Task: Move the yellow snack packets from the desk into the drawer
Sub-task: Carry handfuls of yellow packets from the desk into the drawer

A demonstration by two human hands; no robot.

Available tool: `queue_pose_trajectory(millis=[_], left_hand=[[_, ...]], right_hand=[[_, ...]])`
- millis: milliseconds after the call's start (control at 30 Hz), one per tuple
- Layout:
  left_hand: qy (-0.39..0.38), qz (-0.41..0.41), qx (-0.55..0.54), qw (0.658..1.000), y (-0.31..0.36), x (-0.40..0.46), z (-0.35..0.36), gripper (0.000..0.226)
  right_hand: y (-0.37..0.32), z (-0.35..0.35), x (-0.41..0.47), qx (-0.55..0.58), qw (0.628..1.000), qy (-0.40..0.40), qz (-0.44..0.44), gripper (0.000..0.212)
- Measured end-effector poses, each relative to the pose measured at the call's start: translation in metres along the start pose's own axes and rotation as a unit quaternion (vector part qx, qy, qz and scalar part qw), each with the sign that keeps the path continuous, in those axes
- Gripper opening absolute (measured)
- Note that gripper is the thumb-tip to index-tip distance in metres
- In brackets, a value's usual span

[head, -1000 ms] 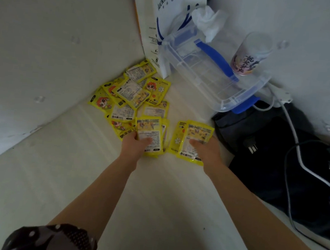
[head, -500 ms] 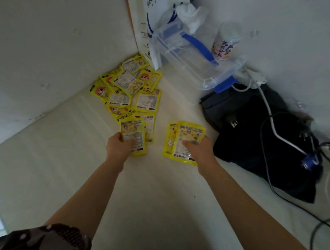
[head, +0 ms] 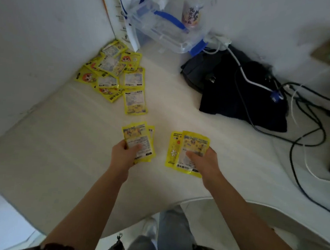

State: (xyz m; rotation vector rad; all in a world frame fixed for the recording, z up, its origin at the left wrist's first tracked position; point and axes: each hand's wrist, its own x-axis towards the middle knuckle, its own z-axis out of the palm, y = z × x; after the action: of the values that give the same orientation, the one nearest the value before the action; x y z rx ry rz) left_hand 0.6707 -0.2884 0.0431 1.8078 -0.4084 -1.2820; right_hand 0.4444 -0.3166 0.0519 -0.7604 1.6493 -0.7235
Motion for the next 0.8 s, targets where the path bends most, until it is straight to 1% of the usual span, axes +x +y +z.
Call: queue_pose_trajectory(millis=[100, 200, 333, 433, 700, 800], left_hand=[[-0.042, -0.002, 0.007, 0.999, -0.016, -0.022, -0.002, 0.014], [-0.087, -0.024, 0.015, 0.996, -0.033, -0.046, -0.001, 0.013], [-0.141, -0.051, 0.039, 0.988, -0.052, -0.078, 0.006, 0.015], [-0.174, -0.064, 0.058, 0.981, -0.065, -0.101, 0.014, 0.017], [-0.257, -0.048, 0.148, 0.954, -0.106, -0.166, 0.052, 0.017], [-0.281, -0.039, 0.190, 0.940, -0.124, -0.196, 0.070, 0.017]], right_hand=[[0.029, -0.014, -0.031, 0.014, 0.999, 0.040, 0.009, 0.024], [0.057, -0.029, -0.064, 0.028, 0.997, 0.072, 0.022, 0.023], [0.088, -0.051, -0.101, 0.054, 0.990, 0.123, 0.036, 0.017], [0.108, -0.070, -0.125, 0.078, 0.983, 0.161, 0.042, 0.021], [0.162, -0.125, -0.184, 0.155, 0.961, 0.221, 0.061, 0.018], [0.186, -0.153, -0.207, 0.175, 0.952, 0.243, 0.066, 0.020]])
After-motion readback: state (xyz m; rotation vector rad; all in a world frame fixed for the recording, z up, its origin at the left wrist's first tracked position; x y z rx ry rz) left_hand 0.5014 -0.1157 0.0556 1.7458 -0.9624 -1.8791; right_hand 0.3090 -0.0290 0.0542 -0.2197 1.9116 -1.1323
